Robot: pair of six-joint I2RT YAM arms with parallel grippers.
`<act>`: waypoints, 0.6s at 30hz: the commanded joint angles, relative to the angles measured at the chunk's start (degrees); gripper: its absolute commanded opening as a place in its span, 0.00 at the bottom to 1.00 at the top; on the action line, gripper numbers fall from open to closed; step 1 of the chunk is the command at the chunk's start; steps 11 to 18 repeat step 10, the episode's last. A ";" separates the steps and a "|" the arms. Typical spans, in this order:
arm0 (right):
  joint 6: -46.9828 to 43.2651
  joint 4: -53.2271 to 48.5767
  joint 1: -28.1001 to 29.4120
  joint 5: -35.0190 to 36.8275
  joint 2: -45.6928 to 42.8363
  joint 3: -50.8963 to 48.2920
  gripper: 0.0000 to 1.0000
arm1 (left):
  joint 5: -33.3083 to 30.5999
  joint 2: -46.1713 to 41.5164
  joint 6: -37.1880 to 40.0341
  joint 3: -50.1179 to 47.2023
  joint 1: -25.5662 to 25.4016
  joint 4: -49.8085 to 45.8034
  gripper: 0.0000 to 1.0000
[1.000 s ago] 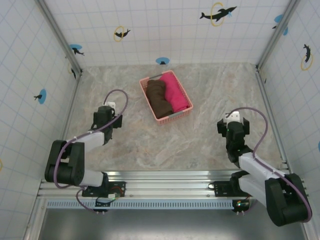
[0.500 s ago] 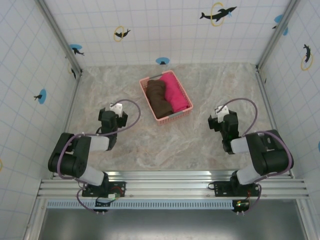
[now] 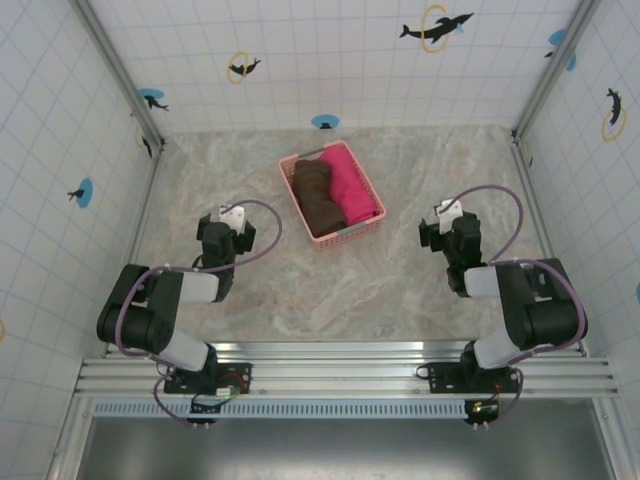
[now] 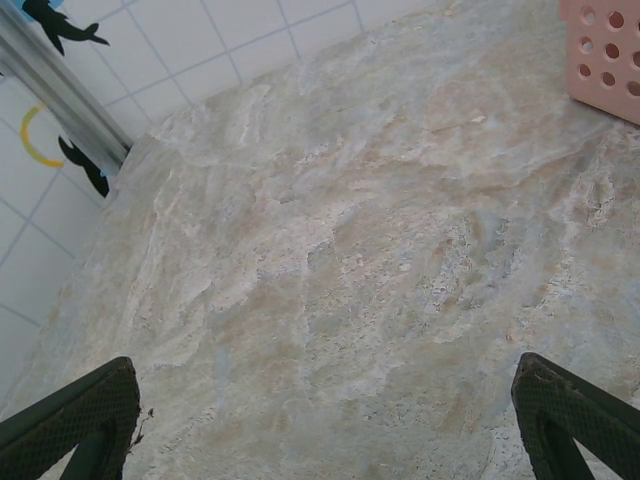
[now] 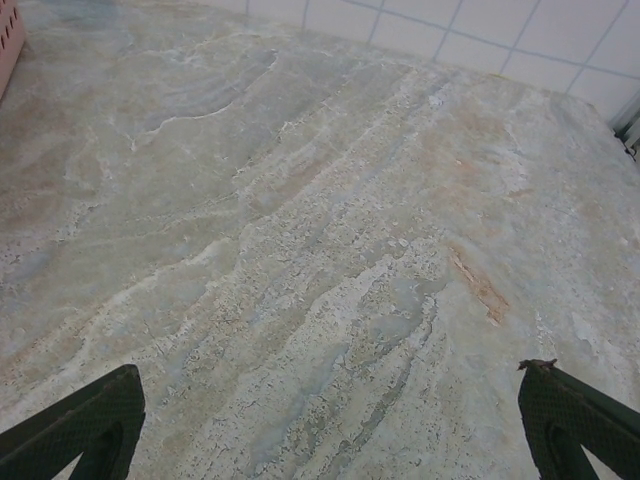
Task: Roll up the long pants
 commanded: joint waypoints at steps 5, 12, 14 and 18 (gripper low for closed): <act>0.90 -0.19 -0.18 0.88 -0.25 1.44 0.99 | 0.75 -0.16 1.13 -0.02 0.11 1.97 0.97; 1.05 -0.11 -0.35 0.86 -0.26 1.44 0.99 | 0.75 -0.14 1.14 -0.03 0.19 1.97 0.97; 1.05 -0.11 -0.35 0.86 -0.26 1.44 0.99 | 0.75 -0.14 1.14 -0.03 0.19 1.97 0.97; 1.05 -0.11 -0.35 0.86 -0.26 1.44 0.99 | 0.75 -0.14 1.14 -0.03 0.19 1.97 0.97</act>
